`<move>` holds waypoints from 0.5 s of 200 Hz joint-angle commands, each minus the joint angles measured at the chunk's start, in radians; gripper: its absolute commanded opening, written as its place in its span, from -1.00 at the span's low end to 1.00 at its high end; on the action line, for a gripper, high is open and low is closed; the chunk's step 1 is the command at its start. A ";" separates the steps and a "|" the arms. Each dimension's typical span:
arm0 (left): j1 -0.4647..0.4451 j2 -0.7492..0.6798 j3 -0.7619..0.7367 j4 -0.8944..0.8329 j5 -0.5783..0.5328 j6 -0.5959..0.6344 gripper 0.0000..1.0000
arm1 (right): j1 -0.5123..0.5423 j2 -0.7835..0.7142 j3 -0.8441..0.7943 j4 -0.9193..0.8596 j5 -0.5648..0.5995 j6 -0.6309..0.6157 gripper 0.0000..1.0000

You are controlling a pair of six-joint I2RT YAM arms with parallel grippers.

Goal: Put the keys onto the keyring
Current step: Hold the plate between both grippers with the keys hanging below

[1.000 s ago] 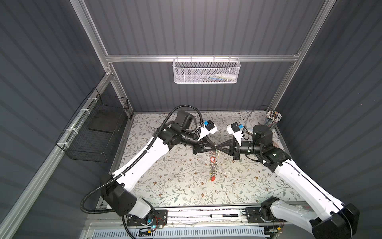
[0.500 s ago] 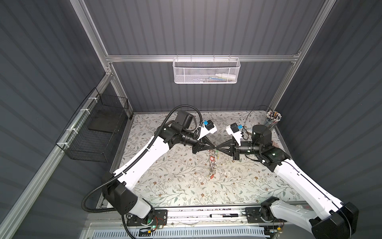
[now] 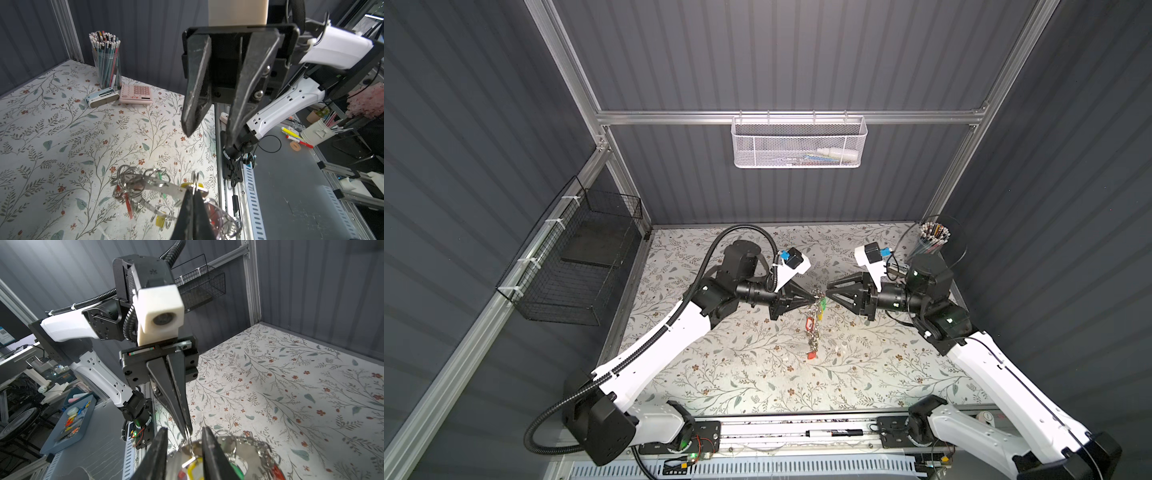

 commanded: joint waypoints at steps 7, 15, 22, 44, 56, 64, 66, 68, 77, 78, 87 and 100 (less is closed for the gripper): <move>-0.011 -0.077 -0.122 0.415 -0.013 -0.222 -1.00 | -0.002 -0.009 -0.034 0.018 -0.010 0.030 -0.34; -0.018 -0.088 -0.157 0.475 -0.033 -0.255 -1.00 | -0.002 -0.009 -0.034 0.019 -0.020 0.033 -0.33; -0.025 -0.095 -0.185 0.522 -0.050 -0.275 -1.00 | -0.003 -0.008 -0.033 0.019 -0.027 0.036 -0.32; -0.046 -0.105 -0.267 0.711 -0.089 -0.365 -1.00 | -0.001 -0.006 -0.029 0.030 -0.048 0.048 -0.31; -0.056 -0.103 -0.299 0.801 -0.107 -0.406 -1.00 | -0.001 0.002 -0.025 0.033 -0.058 0.050 -0.31; -0.062 -0.103 -0.319 0.847 -0.119 -0.425 -1.00 | -0.001 0.009 -0.023 0.035 -0.061 0.050 -0.31; -0.062 -0.103 -0.323 0.857 -0.124 -0.430 -1.00 | -0.001 0.012 -0.022 0.036 -0.061 0.050 -0.31; -0.064 -0.103 -0.327 0.868 -0.127 -0.434 -1.00 | -0.001 0.013 -0.021 0.036 -0.061 0.050 -0.31; -0.069 -0.103 -0.348 0.924 -0.145 -0.453 -1.00 | 0.000 0.021 -0.019 0.038 -0.064 0.050 -0.32; -0.069 -0.103 -0.351 0.931 -0.147 -0.455 -1.00 | 0.000 0.022 -0.019 0.039 -0.065 0.051 -0.32; -0.071 -0.102 -0.373 0.982 -0.161 -0.474 -1.00 | 0.000 0.026 -0.019 0.051 -0.069 0.056 -0.33; -0.074 -0.095 -0.394 1.040 -0.176 -0.499 -1.00 | 0.002 0.030 -0.020 0.064 -0.071 0.062 -0.36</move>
